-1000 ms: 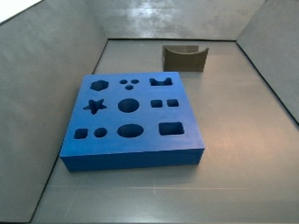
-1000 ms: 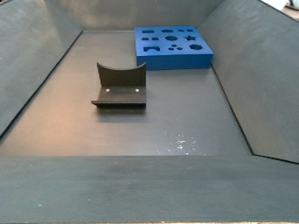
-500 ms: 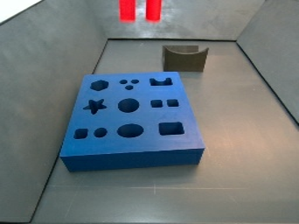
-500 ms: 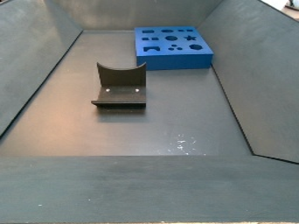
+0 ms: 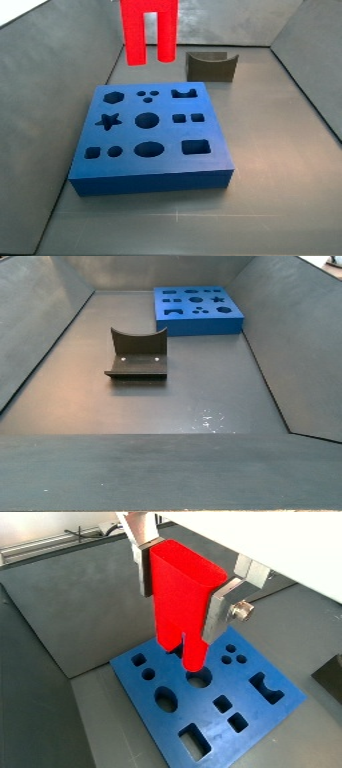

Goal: Pick up the square-circle object. Move up. Move to above the board. Insert the square-circle object.
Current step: Insert the square-circle object.

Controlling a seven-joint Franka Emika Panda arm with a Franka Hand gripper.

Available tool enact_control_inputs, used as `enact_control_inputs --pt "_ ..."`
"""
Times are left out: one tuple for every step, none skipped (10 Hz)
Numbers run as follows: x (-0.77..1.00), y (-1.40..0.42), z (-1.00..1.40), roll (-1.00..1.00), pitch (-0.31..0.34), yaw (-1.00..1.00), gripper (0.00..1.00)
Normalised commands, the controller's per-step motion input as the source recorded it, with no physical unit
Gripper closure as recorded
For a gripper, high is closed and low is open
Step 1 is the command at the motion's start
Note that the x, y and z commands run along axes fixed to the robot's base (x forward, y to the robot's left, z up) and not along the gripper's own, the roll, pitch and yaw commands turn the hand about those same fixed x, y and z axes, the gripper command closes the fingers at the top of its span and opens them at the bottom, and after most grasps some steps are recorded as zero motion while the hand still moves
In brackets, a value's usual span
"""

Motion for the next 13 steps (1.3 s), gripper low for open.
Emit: enact_control_inputs --pt "-0.61 -0.03 -0.67 0.22 -0.150 -0.17 1.00" --pt "-0.61 0.00 -0.65 0.19 -0.203 -0.16 1.00" --pt "-0.50 0.00 -0.67 0.12 -0.264 -0.10 1.00" --pt "-0.40 0.00 -0.66 0.10 -0.291 -0.11 1.00" --pt "-0.35 0.00 -0.67 0.11 -0.281 -0.13 1.00" --pt "-0.31 -0.03 -0.67 0.09 -0.291 -0.13 1.00" --pt "-0.17 -0.05 -0.48 0.06 -0.264 -0.14 1.00" --pt "0.00 0.00 -0.03 0.00 -0.130 -0.08 1.00" --pt "0.00 -0.07 -0.33 0.01 -0.204 -0.03 1.00" --pt "-0.01 -0.25 -0.64 0.19 -0.251 -0.01 1.00" --pt "0.00 -0.09 -0.57 0.13 -0.227 0.00 1.00" --pt "0.00 -0.03 -0.17 0.06 -0.136 0.00 1.00" --pt "0.00 -0.03 -0.23 0.09 -0.120 0.00 1.00"
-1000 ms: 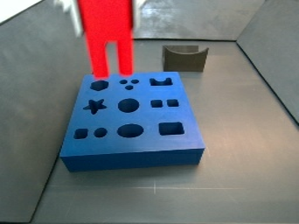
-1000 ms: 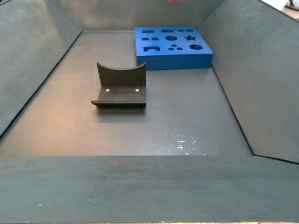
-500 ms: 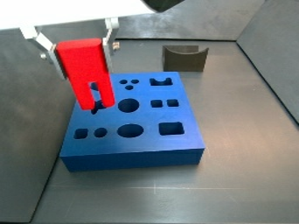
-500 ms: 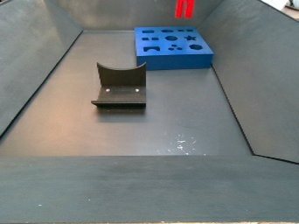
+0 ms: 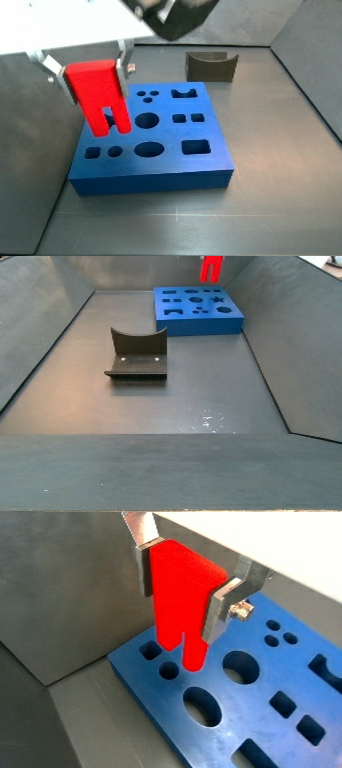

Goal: Pick up the square-circle object. Move up. Move to above the board. Insert the square-circle object.
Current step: Insert the square-circle object.

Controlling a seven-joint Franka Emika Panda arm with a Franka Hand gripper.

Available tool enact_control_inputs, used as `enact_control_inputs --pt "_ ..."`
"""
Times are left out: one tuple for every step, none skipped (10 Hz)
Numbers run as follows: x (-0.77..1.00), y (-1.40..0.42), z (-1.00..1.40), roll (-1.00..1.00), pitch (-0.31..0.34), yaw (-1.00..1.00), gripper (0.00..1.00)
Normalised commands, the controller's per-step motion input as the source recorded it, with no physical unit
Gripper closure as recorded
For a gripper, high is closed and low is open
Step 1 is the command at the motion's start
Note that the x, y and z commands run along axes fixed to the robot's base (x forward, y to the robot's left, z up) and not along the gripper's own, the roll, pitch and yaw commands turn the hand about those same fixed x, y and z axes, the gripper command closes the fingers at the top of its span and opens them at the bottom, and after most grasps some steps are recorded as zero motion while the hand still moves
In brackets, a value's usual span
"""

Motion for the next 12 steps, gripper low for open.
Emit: enact_control_inputs --pt "0.00 -0.19 -0.57 0.26 -0.170 0.00 1.00" --pt "0.00 -0.19 -0.61 0.25 -0.191 0.00 1.00" --pt "0.00 -0.08 -0.28 0.13 -0.131 0.00 1.00" --pt "-0.01 -0.02 -0.13 0.08 -0.083 0.00 1.00" --pt "-0.01 -0.08 -0.25 0.13 -0.103 0.00 1.00" --pt "-0.03 -0.22 -0.55 0.24 -0.179 0.00 1.00" --pt "0.00 -0.09 -0.28 0.11 -0.111 0.00 1.00" --pt "0.00 0.00 -0.04 0.04 -0.026 0.00 1.00" --pt "0.00 0.00 -0.07 0.04 -0.010 0.00 1.00" --pt "0.12 -0.05 -0.21 0.05 -0.041 0.00 1.00" --pt "0.10 -0.19 -0.27 0.08 -0.076 0.00 1.00" --pt "0.06 -0.15 -0.23 0.03 -0.083 0.00 1.00"
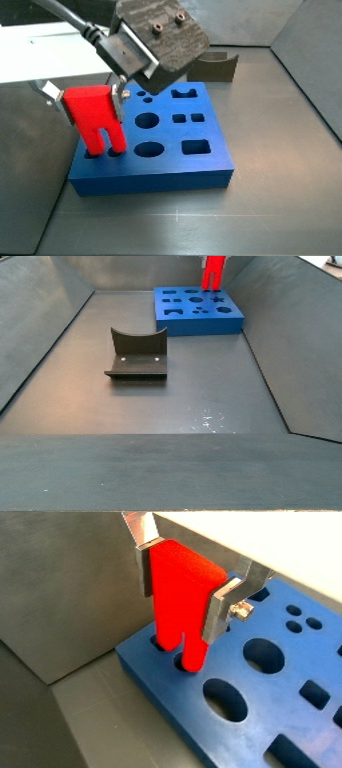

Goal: Pick up the square-circle object. Move up. Move to above the board. Insert the square-circle object.
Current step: Insert the square-circle object.

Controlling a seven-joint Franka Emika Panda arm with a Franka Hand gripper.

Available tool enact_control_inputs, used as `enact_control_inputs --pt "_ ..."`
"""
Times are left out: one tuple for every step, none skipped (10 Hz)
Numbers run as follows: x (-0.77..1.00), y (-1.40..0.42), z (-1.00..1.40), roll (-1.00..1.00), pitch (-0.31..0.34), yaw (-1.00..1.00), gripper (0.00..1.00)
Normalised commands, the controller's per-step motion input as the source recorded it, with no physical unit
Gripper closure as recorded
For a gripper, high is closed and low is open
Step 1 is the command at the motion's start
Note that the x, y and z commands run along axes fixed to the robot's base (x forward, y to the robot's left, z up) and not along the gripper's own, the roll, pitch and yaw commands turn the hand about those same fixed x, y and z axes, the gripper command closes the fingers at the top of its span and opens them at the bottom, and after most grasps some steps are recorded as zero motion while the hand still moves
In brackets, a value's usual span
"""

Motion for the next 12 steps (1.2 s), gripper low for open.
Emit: enact_control_inputs --pt "0.04 -0.09 -0.13 0.00 -0.044 0.00 1.00" --pt "0.02 0.00 -0.01 0.00 0.000 0.00 1.00" --pt "0.00 0.00 -0.08 0.00 0.000 0.00 1.00" --pt "0.00 0.05 -0.12 0.00 -0.013 0.00 1.00" --pt "-0.04 0.02 -0.08 0.00 -0.020 -0.01 1.00" --pt "-0.10 0.00 -0.04 0.00 -0.020 -0.05 1.00" --pt "-0.13 0.00 -0.04 0.00 -0.026 -0.08 1.00" --pt "-0.13 0.12 -0.15 0.02 -0.031 -0.03 1.00" --pt "-0.29 0.10 -0.21 0.06 -0.066 -0.09 1.00" --pt "-0.12 0.00 -0.07 0.00 -0.040 -0.06 1.00" --pt "-0.02 0.00 -0.02 0.00 -0.026 0.00 1.00" --pt "0.07 -0.07 -0.35 0.05 -0.113 0.00 1.00"
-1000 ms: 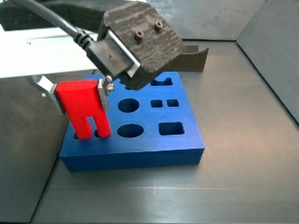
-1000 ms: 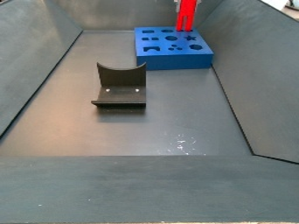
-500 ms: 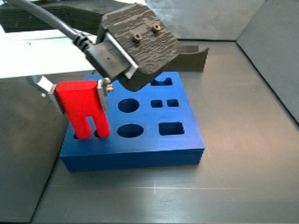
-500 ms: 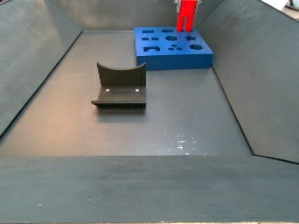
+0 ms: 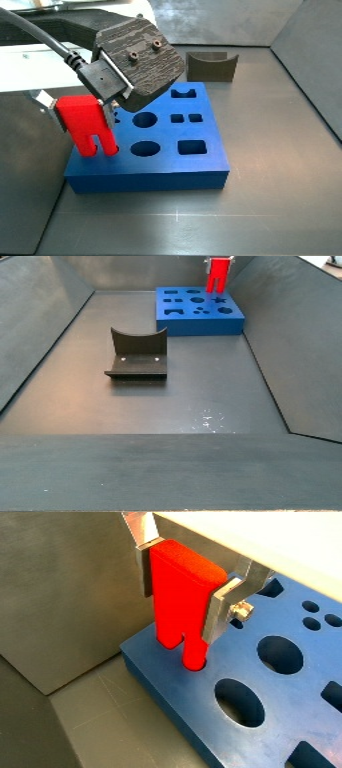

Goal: Pick up the square-circle object. Move up. Move to above the board. Insert the square-circle object.
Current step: Insert the square-circle object.

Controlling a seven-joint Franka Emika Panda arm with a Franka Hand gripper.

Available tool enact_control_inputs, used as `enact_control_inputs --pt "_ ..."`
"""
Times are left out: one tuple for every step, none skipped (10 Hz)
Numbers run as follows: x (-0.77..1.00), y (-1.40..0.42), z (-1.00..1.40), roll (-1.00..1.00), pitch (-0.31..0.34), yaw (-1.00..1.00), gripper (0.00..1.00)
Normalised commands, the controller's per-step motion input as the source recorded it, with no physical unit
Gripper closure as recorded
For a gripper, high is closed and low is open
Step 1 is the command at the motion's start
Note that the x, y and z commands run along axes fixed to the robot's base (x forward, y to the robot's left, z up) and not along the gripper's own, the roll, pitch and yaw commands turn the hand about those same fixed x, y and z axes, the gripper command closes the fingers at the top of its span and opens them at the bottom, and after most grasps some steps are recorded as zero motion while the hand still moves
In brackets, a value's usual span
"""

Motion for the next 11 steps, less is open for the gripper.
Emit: enact_control_inputs --pt "0.93 0.00 -0.67 0.10 0.000 0.00 1.00" --pt "0.90 0.08 -0.57 0.06 0.036 -0.05 1.00" --pt "0.31 0.00 -0.59 0.20 0.000 0.00 1.00" --pt "0.07 -0.04 -0.74 0.26 -0.079 0.00 1.00" --pt "0.04 -0.08 -0.82 0.22 -0.093 0.03 1.00" --pt "0.03 -0.09 -0.84 0.21 -0.091 0.03 1.00" --pt "0.07 -0.19 -0.90 0.18 -0.096 0.00 1.00" --pt "0.18 -0.22 -0.95 0.11 -0.109 0.00 1.00" --pt "0.32 -0.06 -1.00 0.03 -0.069 0.01 1.00" --pt "0.33 0.05 -1.00 0.00 -0.066 0.33 1.00" --pt "0.30 0.21 -0.98 -0.07 -0.089 0.53 1.00"
